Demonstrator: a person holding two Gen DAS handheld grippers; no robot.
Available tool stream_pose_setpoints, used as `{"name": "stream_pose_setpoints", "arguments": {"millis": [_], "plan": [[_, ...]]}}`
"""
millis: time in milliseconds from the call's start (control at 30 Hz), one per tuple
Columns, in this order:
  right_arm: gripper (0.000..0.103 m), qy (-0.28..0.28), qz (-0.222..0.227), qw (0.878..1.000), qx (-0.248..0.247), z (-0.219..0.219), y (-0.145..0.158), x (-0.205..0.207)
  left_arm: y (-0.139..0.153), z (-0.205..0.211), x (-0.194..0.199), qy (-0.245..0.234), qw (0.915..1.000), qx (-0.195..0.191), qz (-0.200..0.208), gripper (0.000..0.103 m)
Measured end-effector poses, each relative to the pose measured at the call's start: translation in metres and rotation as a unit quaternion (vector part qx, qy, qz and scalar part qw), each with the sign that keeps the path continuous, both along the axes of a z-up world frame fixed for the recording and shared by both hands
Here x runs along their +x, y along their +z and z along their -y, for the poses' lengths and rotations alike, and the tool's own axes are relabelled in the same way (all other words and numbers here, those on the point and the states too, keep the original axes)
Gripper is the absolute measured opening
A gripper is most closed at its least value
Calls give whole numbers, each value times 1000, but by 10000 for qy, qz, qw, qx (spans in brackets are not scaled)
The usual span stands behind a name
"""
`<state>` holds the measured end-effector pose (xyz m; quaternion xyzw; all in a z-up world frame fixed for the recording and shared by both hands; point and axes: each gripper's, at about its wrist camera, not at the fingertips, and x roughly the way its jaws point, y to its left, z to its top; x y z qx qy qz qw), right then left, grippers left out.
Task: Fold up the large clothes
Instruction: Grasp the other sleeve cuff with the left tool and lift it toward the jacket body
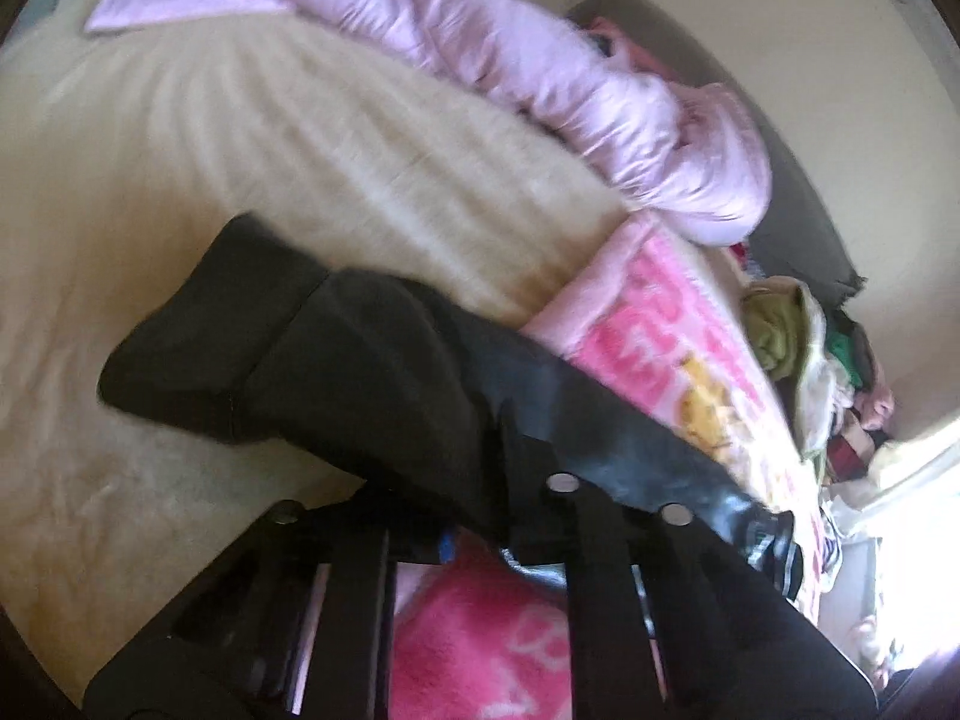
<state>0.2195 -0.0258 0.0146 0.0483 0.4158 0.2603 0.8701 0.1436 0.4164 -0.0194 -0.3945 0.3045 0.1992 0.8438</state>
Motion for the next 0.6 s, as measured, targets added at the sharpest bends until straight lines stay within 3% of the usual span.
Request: {"name": "stream_pose_setpoints", "arguments": {"millis": [267,600], "plan": [[99,-269,21,9993,252,43,9,-17,70,41,8,-316,9957,633,603,0],[99,-959,2,9943,471,116,18,-27,136,121,22,-1068,9816,1099,1135,0]]}}
